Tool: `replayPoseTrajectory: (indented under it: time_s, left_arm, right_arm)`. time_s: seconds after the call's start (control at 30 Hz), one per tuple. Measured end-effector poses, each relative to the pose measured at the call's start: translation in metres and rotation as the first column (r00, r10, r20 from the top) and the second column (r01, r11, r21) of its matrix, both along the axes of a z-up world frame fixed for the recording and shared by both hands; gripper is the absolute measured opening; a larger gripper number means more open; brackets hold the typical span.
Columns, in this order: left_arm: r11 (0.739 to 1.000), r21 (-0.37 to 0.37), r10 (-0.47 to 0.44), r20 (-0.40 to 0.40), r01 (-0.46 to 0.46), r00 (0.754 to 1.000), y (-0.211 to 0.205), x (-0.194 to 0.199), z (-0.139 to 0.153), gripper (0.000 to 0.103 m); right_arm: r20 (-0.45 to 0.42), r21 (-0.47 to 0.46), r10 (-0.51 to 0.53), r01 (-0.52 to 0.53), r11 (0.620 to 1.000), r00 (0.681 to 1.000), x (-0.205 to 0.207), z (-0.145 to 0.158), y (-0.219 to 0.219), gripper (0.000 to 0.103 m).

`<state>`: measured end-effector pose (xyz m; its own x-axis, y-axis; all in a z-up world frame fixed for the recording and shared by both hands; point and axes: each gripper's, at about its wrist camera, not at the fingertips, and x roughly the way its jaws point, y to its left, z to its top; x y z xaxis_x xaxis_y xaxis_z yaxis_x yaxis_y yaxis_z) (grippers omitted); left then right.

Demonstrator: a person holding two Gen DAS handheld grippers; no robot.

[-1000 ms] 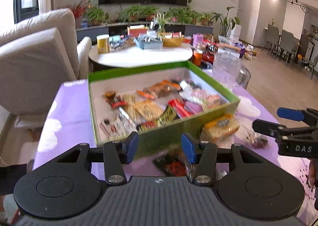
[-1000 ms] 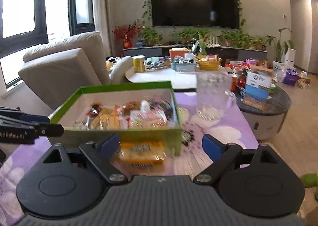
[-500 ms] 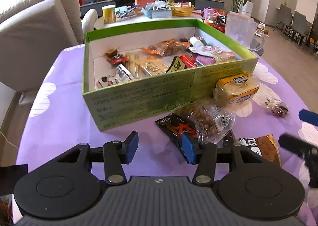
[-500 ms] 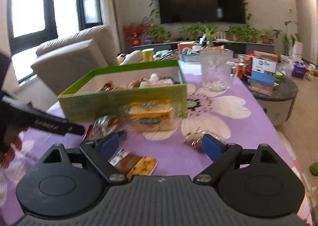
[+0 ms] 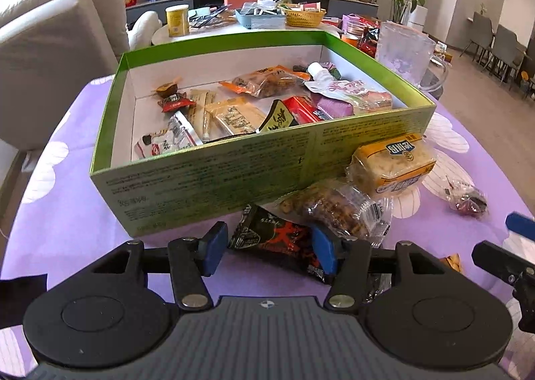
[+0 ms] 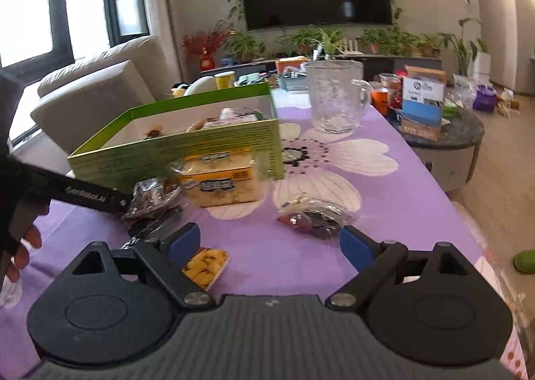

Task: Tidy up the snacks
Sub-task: 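Move both open tools back toward the remaining snacks beside the box, then grasp the black-and-red snack bag with the left tool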

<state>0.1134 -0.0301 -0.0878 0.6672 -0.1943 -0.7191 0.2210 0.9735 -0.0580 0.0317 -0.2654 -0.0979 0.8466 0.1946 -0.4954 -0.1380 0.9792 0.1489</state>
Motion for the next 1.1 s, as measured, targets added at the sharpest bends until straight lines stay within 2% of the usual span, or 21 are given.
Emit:
replayPoseTrajectory:
  time_s: [0.1,0.2,0.33,0.53,0.73,0.87,0.93,1.1]
  left_arm:
    - [1.000,-0.019,0.016,-0.016,-0.016,1.000,0.001,0.002,0.001,0.053]
    - [0.998,-0.037,0.043,-0.038,-0.044,0.998,0.001,0.005,0.002,0.053]
    - [0.994,-0.065,0.087,-0.065,-0.091,0.994,0.001,0.010,0.002,0.053]
    - [0.990,-0.063,0.121,-0.058,-0.125,0.991,-0.003,0.014,0.001,0.053]
    - [0.993,-0.049,0.106,-0.043,-0.108,0.993,0.000,0.009,0.000,0.055]
    - [0.997,-0.046,0.068,-0.047,-0.070,0.997,0.009,-0.004,0.001,0.055]
    - [0.998,-0.046,0.042,-0.053,-0.044,0.998,0.014,-0.013,0.002,0.055]
    - [0.999,-0.037,-0.013,-0.078,0.010,0.997,0.027,-0.036,0.006,0.053]
  right_arm:
    - [-0.020,0.051,0.006,-0.005,0.999,1.000,-0.001,-0.001,-0.004,0.048]
    - [-0.024,0.085,0.070,-0.068,0.994,0.997,-0.006,0.000,0.000,0.048]
    - [-0.027,0.059,0.168,-0.166,0.984,0.985,-0.015,0.001,0.020,0.048]
    - [-0.057,0.059,0.242,-0.238,0.969,0.969,-0.022,-0.004,0.050,0.048]
    - [-0.080,-0.058,0.187,-0.192,0.980,0.979,-0.021,-0.007,0.061,0.048]
    - [-0.087,0.015,0.108,-0.108,0.994,0.990,-0.017,-0.005,0.039,0.048]
    - [-0.090,0.023,0.064,-0.063,0.998,0.994,-0.017,-0.005,0.030,0.048]
    - [-0.087,0.032,0.053,-0.050,0.998,0.995,-0.020,-0.003,0.024,0.048]
